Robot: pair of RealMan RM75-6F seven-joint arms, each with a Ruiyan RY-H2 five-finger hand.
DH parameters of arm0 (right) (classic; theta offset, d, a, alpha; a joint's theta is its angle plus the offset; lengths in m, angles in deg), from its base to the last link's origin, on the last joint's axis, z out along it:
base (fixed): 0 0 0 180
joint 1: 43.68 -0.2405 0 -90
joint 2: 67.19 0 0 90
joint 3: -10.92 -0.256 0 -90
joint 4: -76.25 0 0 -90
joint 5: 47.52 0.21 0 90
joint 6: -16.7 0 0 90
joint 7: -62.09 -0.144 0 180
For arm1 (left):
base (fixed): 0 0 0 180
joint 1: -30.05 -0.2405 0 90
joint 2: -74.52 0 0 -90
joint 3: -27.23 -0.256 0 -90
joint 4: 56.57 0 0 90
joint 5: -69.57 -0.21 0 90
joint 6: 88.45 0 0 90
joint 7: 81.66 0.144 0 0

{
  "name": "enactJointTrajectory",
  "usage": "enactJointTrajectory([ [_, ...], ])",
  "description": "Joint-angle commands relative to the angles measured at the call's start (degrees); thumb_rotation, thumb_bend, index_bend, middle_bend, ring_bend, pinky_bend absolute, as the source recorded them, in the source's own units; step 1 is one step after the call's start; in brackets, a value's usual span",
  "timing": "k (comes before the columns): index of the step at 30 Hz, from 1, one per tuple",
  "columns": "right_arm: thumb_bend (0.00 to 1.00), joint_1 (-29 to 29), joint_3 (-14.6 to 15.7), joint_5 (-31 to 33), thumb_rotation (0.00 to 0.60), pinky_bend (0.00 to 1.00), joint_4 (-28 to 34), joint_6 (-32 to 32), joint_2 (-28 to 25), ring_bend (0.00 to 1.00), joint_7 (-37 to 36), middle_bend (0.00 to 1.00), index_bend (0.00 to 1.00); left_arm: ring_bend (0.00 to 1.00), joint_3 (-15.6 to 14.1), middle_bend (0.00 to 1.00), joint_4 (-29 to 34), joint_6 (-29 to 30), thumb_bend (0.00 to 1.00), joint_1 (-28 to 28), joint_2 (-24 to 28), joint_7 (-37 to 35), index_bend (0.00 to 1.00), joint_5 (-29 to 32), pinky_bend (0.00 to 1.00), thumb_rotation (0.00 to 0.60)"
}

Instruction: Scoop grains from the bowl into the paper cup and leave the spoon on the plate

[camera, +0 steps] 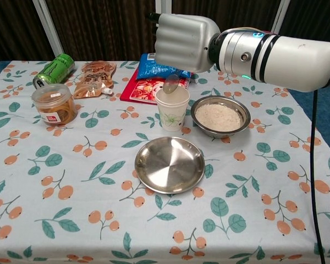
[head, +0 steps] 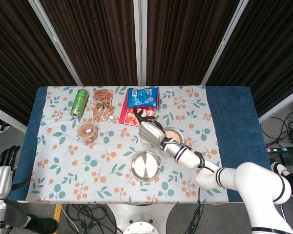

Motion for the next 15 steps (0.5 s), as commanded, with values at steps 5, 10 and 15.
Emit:
enactJointTrajectory([
  [5,0.35,4.75,-6.06,2.58,0.6,0.09,8.26,-3.2,-3.8,0.27,-7.52,0.6,0.64,0.12,0.15,0.18,0.16,0.06,0.0,0.21,0.3,0.04,0.11,-0.34,0.24,0.6],
  [10,0.35,8.96,-7.84,4.15,0.6,0.1,20.02,-4.55,-9.46,0.28,-14.72,0.6,0.64,0.12,0.2,0.18,0.76,0.29,0.0,0.28,0.61,0.32,0.11,-0.65,0.24,0.6],
  [15,0.35,12.8,-7.27,8.03,0.6,0.11,29.41,-1.73,-13.44,0.28,-21.5,0.59,0.64,0.12,0.11,0.18,1.52,0.04,0.0,0.53,0.72,0.7,0.11,-0.94,0.24,0.6],
])
